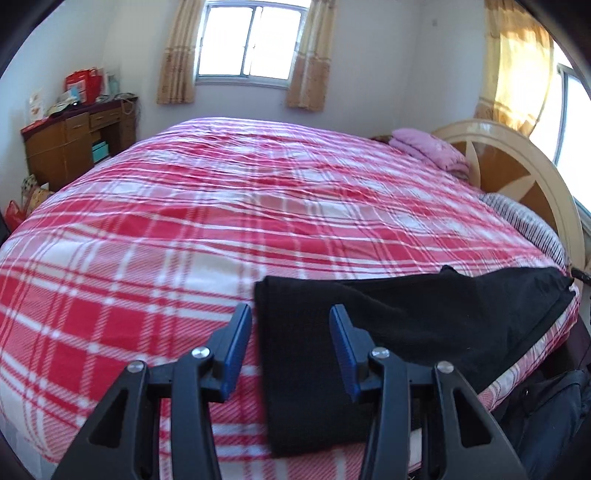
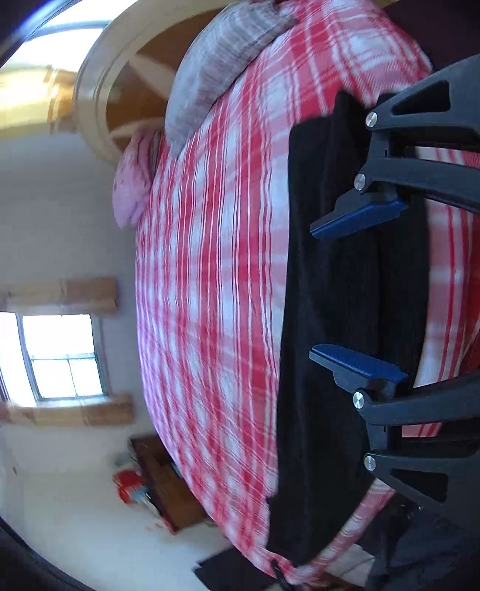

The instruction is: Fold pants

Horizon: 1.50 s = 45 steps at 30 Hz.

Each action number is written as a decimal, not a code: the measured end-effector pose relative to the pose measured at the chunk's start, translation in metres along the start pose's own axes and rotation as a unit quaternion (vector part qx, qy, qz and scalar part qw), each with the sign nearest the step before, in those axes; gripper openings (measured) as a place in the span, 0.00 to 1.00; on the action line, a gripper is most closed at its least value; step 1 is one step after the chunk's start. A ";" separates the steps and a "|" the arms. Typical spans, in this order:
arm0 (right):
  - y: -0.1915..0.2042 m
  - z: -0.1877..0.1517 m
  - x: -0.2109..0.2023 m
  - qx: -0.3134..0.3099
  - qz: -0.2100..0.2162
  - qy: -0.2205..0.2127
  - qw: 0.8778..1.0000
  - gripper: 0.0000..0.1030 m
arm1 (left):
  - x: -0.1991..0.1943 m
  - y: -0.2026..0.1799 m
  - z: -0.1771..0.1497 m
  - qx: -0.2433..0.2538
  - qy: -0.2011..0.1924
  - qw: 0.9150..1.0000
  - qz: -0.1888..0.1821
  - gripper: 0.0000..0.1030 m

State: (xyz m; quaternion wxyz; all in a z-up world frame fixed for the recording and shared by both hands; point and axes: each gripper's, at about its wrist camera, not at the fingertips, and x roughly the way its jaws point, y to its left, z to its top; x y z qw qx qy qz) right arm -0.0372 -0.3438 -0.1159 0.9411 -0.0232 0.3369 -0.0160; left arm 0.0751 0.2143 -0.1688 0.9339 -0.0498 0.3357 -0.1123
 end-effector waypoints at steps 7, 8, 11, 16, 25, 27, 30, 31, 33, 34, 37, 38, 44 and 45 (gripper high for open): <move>0.071 -0.004 0.050 -0.045 0.055 0.038 0.997 0.59 | 0.035 0.001 0.005 -0.009 0.056 0.998 0.027 0.33; 0.080 -0.006 0.055 -0.049 0.065 0.042 0.996 0.59 | 0.035 0.001 0.005 -0.008 0.056 0.998 0.029 0.24; 0.115 -0.020 0.066 -0.095 0.085 0.064 0.990 0.59 | 0.033 0.003 0.008 -0.020 0.059 0.998 0.033 0.14; 0.158 -0.043 0.072 -0.178 0.088 0.088 0.976 0.59 | 0.042 0.004 0.011 -0.027 0.060 0.997 0.042 0.14; 0.189 -0.059 0.082 -0.257 0.050 0.086 0.961 0.57 | 0.029 -0.008 0.015 -0.043 0.042 0.996 0.064 0.14; 0.189 -0.057 0.085 -0.256 0.054 0.089 0.961 0.44 | 0.021 -0.020 0.018 -0.031 0.030 0.997 0.063 0.15; 0.188 -0.053 0.085 -0.244 0.061 0.089 0.964 0.18 | 0.013 -0.040 0.021 -0.015 0.023 0.998 0.048 0.30; 0.187 -0.052 0.083 -0.241 0.064 0.085 0.965 0.11 | 0.012 -0.046 0.022 -0.013 0.021 0.999 0.040 0.42; 0.188 -0.051 0.077 -0.236 0.070 0.081 0.966 0.03 | 0.011 -0.061 0.023 -0.006 0.022 0.999 0.023 0.54; 0.188 -0.051 0.073 -0.235 0.071 0.081 0.966 0.03 | 0.011 -0.068 0.023 -0.001 0.023 1.000 0.014 0.55; 0.189 -0.053 0.060 -0.240 0.073 0.083 0.964 0.03 | 0.011 -0.092 0.021 0.022 0.030 0.999 -0.011 0.55; 0.188 -0.054 0.055 -0.243 0.071 0.082 0.964 0.03 | 0.013 -0.100 0.020 0.030 0.034 0.999 -0.018 0.55; 0.187 -0.067 0.066 -0.224 0.088 0.108 0.965 0.01 | 0.023 -0.134 0.007 0.064 0.059 0.995 -0.048 0.56; 0.188 -0.069 0.070 -0.220 0.095 0.116 0.964 0.00 | 0.026 -0.139 0.005 0.068 0.065 0.994 -0.053 0.56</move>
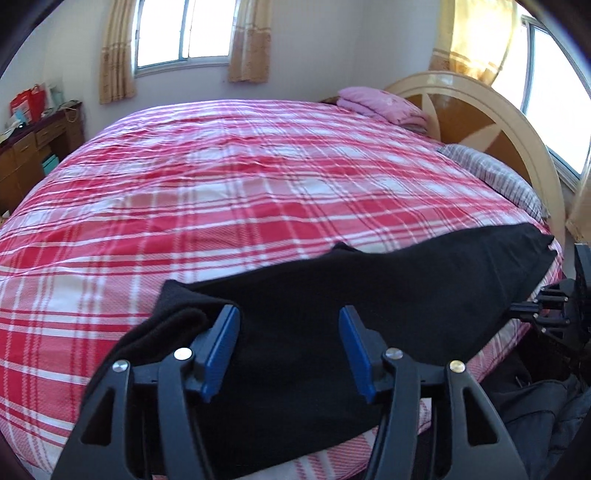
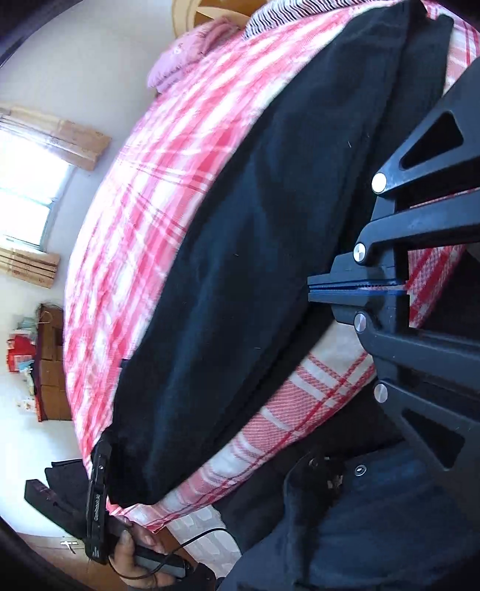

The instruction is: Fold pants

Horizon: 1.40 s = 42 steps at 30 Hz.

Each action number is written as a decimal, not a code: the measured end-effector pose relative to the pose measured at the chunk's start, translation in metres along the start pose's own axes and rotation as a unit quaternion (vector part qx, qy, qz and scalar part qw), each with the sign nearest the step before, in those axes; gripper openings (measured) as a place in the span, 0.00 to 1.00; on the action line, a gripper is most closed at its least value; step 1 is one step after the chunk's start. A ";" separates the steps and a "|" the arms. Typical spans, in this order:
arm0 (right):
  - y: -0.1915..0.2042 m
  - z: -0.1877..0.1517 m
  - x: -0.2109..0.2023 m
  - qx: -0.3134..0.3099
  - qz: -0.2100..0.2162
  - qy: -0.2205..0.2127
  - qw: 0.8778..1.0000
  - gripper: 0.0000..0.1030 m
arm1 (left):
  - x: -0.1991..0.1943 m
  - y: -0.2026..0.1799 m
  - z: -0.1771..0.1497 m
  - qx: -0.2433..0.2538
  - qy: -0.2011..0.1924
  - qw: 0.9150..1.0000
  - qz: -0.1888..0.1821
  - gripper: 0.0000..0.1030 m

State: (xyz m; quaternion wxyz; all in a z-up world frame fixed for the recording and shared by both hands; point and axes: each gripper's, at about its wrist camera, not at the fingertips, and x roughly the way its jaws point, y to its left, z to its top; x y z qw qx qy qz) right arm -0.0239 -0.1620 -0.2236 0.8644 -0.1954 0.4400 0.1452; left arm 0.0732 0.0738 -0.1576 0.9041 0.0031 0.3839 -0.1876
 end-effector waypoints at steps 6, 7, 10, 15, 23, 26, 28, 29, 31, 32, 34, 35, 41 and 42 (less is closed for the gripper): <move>0.017 -0.002 -0.001 -0.027 0.025 0.006 0.999 0.00 | 0.002 -0.022 -0.005 0.033 0.011 0.999 -0.013 0.58; 0.016 -0.002 -0.001 -0.029 0.025 0.006 0.999 0.00 | 0.000 -0.024 -0.006 0.040 0.013 0.999 -0.010 0.58; 0.012 -0.002 -0.003 -0.016 0.037 -0.005 0.999 0.01 | -0.017 -0.016 -0.006 0.059 0.001 0.998 0.026 0.61; 0.001 0.002 -0.012 0.002 0.024 -0.038 0.999 0.47 | -0.060 0.042 -0.002 0.015 -0.045 0.992 0.118 0.74; -0.016 0.004 -0.016 0.020 -0.031 -0.059 0.998 0.50 | -0.073 0.099 -0.006 -0.081 -0.058 0.981 0.168 0.85; -0.020 0.002 -0.008 0.017 -0.039 -0.046 0.998 0.47 | -0.056 0.084 -0.008 -0.065 -0.041 0.986 0.150 0.86; -0.018 0.001 -0.003 0.005 -0.052 -0.042 0.998 0.47 | -0.043 0.071 -0.010 -0.051 -0.028 0.990 0.129 0.86; -0.017 0.001 -0.002 0.000 -0.052 -0.040 0.998 0.47 | -0.040 0.065 -0.010 -0.045 -0.022 0.991 0.121 0.86; -0.017 0.001 0.001 -0.005 -0.053 -0.039 0.998 0.47 | -0.028 0.046 -0.011 -0.025 -0.010 0.994 0.102 0.86; -0.016 0.001 0.002 -0.007 -0.055 -0.038 0.998 0.47 | -0.024 0.039 -0.010 -0.017 -0.004 0.995 0.094 0.86; -0.015 0.001 0.004 -0.013 -0.058 -0.037 0.998 0.40 | -0.016 0.021 -0.009 0.002 0.005 0.998 0.068 0.86; -0.015 0.001 0.005 -0.015 -0.056 -0.035 0.998 0.38 | -0.015 0.013 -0.008 0.011 0.007 0.998 0.057 0.86; -0.006 0.006 0.010 -0.036 -0.054 -0.027 0.998 0.06 | -0.001 -0.039 0.004 0.062 0.011 0.998 0.002 0.86; -0.005 0.005 0.009 -0.038 -0.055 -0.025 0.997 0.05 | 0.000 -0.048 0.006 0.070 0.011 0.997 -0.010 0.86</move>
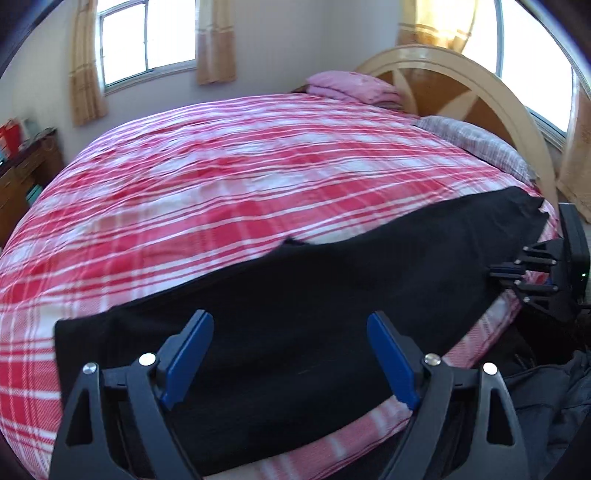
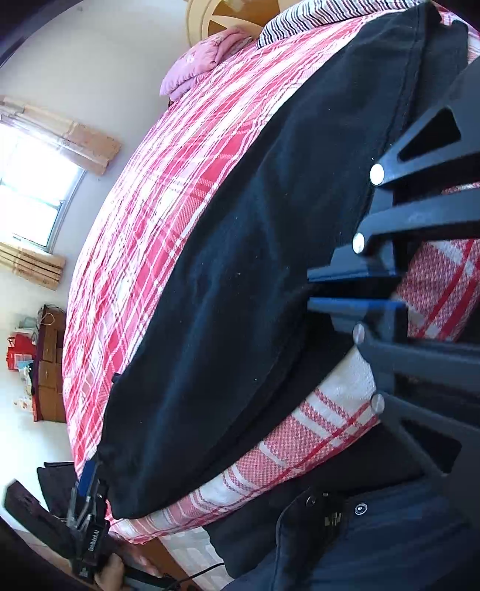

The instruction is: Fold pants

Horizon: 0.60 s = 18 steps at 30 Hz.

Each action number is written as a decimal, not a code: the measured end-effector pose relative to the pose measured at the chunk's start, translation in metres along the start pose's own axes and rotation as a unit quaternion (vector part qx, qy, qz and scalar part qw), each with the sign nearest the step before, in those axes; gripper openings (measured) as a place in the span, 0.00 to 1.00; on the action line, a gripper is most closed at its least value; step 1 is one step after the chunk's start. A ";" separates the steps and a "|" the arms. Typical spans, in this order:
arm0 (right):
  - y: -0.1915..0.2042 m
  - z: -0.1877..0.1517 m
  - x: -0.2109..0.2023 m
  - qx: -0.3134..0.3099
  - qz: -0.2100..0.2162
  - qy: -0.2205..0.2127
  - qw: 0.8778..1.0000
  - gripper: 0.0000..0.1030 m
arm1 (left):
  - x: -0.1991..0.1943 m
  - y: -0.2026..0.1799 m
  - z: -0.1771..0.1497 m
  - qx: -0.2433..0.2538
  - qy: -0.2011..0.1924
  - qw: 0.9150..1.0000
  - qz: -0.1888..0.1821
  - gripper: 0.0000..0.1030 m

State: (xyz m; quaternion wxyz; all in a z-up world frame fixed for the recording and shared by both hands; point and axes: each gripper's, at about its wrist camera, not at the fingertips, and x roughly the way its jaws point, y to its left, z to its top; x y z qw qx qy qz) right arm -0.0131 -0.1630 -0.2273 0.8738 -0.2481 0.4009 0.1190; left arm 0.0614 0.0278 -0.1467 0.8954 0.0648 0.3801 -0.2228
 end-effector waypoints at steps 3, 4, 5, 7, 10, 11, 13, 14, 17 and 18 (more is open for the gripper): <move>-0.003 -0.004 -0.006 0.005 0.012 0.004 1.000 0.04 | 0.007 -0.027 0.009 0.031 0.003 0.999 -0.035 0.86; -0.006 -0.006 -0.007 0.011 0.024 0.010 1.000 0.05 | 0.010 -0.037 0.011 0.044 0.007 0.998 -0.044 0.86; -0.009 -0.008 -0.009 0.018 0.031 0.010 0.999 0.05 | 0.015 -0.049 0.014 0.062 0.014 0.997 -0.054 0.86; -0.020 -0.012 -0.016 0.043 0.034 -0.002 0.998 0.06 | 0.024 -0.079 0.020 0.105 0.022 0.991 -0.074 0.86; -0.042 -0.021 -0.030 0.084 0.031 -0.004 0.996 0.06 | 0.037 -0.118 0.028 0.160 0.020 0.983 -0.091 0.86; -0.055 -0.027 -0.039 0.101 0.019 -0.005 0.995 0.06 | 0.043 -0.127 0.032 0.171 0.020 0.981 -0.093 0.86; -0.077 -0.038 -0.053 0.139 0.013 -0.008 0.990 0.06 | 0.052 -0.146 0.038 0.189 0.020 0.976 -0.104 0.86; -0.087 -0.044 -0.060 0.161 0.013 -0.012 0.987 0.06 | 0.056 -0.154 0.041 0.195 0.022 0.974 -0.110 0.85; -0.123 -0.071 -0.081 0.243 0.007 -0.029 0.969 0.28 | 0.070 -0.179 0.044 0.216 0.031 0.968 -0.120 0.85; -0.130 -0.078 -0.084 0.262 0.002 -0.033 0.964 0.50 | 0.074 -0.185 0.044 0.223 0.034 0.966 -0.124 0.82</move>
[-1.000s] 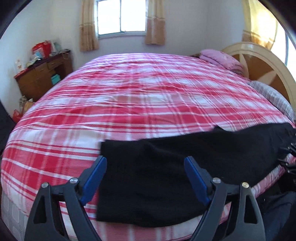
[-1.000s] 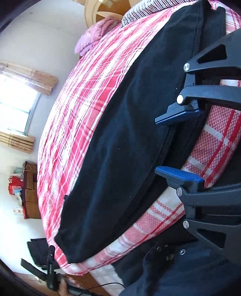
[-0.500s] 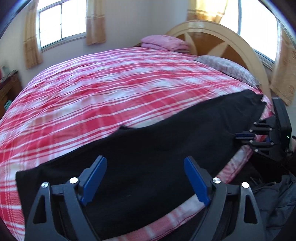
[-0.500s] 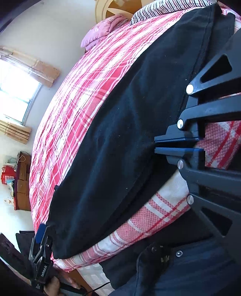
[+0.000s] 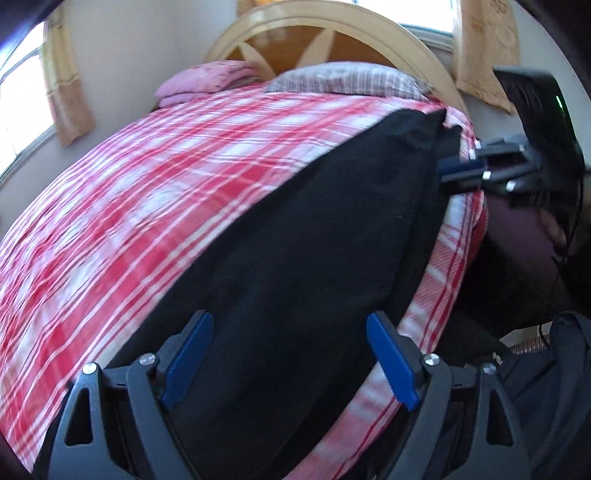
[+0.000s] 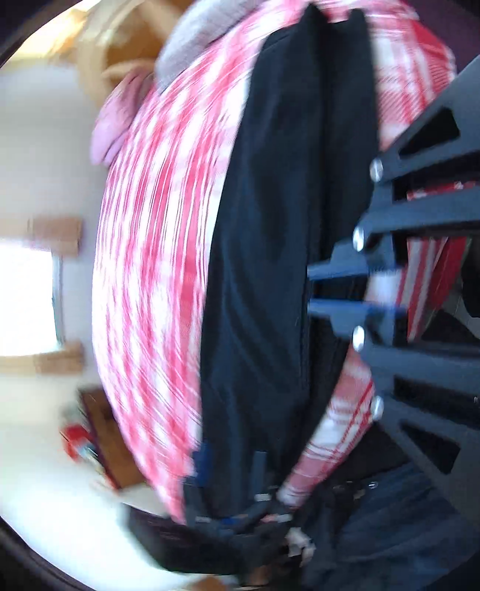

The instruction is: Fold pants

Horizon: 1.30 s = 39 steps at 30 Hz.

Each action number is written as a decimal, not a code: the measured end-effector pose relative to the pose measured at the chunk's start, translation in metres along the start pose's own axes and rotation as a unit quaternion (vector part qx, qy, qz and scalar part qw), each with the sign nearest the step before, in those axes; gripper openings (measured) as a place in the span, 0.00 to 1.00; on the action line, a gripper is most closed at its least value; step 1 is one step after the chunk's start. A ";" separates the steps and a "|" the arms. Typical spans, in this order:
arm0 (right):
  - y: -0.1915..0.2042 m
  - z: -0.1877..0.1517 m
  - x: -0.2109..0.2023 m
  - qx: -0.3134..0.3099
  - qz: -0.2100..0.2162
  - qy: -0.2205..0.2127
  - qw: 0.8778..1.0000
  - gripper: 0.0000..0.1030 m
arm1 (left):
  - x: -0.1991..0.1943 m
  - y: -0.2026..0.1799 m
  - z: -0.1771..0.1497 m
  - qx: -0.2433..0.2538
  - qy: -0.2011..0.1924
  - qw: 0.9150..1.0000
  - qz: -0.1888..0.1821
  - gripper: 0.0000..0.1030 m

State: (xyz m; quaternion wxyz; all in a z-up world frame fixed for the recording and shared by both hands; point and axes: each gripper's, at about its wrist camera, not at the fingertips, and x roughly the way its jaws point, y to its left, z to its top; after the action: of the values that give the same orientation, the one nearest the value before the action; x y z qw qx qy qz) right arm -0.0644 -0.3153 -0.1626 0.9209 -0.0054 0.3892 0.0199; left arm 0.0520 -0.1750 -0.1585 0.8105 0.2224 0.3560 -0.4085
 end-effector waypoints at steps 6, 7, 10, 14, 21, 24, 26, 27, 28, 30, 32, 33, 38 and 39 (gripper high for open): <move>-0.027 -0.001 -0.001 0.061 0.012 -0.012 0.998 0.58 | 0.023 -0.035 0.011 0.058 0.016 0.998 0.012 0.77; -0.025 0.000 0.001 0.057 0.013 -0.011 0.998 0.58 | 0.026 -0.038 0.011 0.064 0.019 0.998 0.014 0.75; -0.023 -0.001 0.004 0.049 0.013 -0.009 0.999 0.58 | 0.033 -0.041 0.007 0.072 0.030 0.997 0.017 0.66; -0.028 -0.002 0.002 0.062 0.016 -0.013 0.998 0.58 | 0.030 -0.039 0.001 0.063 0.023 0.998 0.007 0.55; -0.044 -0.005 0.002 0.095 -0.001 -0.031 0.995 0.58 | 0.022 -0.034 -0.006 0.033 0.016 0.999 -0.025 0.18; -0.051 -0.005 0.002 0.110 0.005 -0.039 0.993 0.58 | 0.019 -0.031 -0.010 0.019 0.012 0.999 -0.032 0.11; -0.053 -0.005 0.000 0.112 -0.003 -0.044 0.993 0.58 | 0.018 -0.029 -0.011 0.013 0.010 0.999 -0.039 0.10; -0.056 -0.004 0.000 0.115 -0.007 -0.045 0.992 0.58 | 0.017 -0.029 -0.011 0.011 0.009 0.999 -0.039 0.10; -0.060 -0.004 -0.001 0.121 -0.011 -0.048 0.991 0.58 | 0.018 -0.028 -0.011 0.008 0.008 0.999 -0.039 0.09; -0.073 -0.003 -0.008 0.143 -0.019 -0.058 0.988 0.58 | 0.018 -0.026 -0.011 0.004 0.007 0.999 -0.041 0.08; -0.093 -0.003 -0.017 0.181 -0.024 -0.073 0.981 0.58 | 0.019 -0.026 -0.010 0.005 0.006 0.999 -0.041 0.07; -0.107 -0.005 -0.023 0.210 -0.025 -0.082 0.974 0.58 | 0.019 -0.027 -0.010 0.006 0.006 0.999 -0.044 0.07; -0.165 -0.008 -0.041 0.311 -0.029 -0.106 0.944 0.58 | 0.017 -0.022 -0.008 -0.009 -0.001 0.998 -0.056 0.05; -0.174 -0.007 -0.042 0.324 -0.022 -0.106 0.940 0.58 | 0.016 -0.022 -0.008 -0.010 -0.002 0.998 -0.056 0.05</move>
State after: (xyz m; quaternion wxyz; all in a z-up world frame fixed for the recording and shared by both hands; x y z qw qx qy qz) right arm -0.0914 -0.4912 -0.1381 0.9089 0.2871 0.2741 -0.1277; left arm 0.0377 -0.1902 -0.1779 0.7893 0.1933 0.3701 -0.4502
